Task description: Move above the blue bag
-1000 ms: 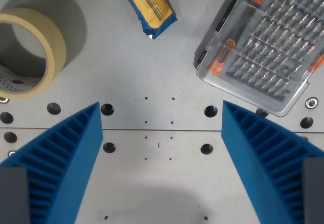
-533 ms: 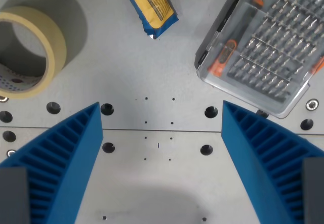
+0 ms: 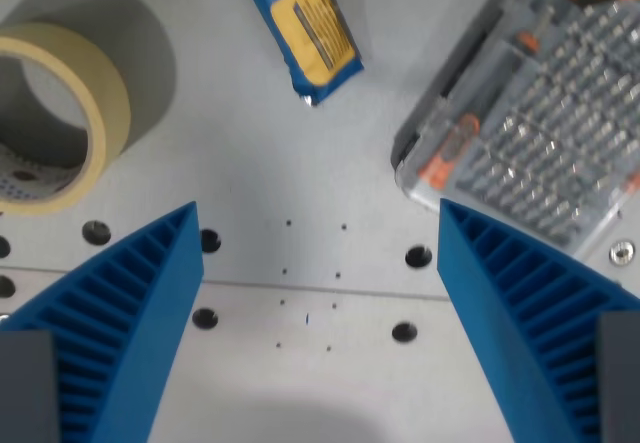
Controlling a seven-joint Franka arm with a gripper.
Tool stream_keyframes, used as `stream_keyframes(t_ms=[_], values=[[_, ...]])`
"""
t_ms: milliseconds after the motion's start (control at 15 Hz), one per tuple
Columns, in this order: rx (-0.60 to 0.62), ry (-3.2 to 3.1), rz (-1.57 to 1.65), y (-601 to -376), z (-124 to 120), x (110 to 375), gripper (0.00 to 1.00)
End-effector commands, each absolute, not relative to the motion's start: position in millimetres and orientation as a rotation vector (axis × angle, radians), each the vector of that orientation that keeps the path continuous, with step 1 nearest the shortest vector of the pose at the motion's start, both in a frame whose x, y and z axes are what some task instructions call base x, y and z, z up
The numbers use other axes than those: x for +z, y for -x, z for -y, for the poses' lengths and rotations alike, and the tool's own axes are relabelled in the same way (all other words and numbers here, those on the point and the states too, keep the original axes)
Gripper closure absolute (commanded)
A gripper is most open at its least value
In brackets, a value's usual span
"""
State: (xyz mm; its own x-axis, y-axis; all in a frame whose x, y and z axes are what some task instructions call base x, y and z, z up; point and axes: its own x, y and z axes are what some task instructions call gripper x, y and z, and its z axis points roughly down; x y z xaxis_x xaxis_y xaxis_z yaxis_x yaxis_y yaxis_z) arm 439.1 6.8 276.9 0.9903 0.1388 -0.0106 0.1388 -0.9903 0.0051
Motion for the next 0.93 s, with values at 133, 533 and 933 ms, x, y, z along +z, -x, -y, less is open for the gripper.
stream_keyframes(t_ms=[133,533,933], values=[[-0.039,-3.093,-0.473,-452,-13,268,0.0],[-0.06,-3.062,-0.631,-470,-21,244,0.0],[-0.059,-3.025,-0.769,-487,-29,217,0.0]])
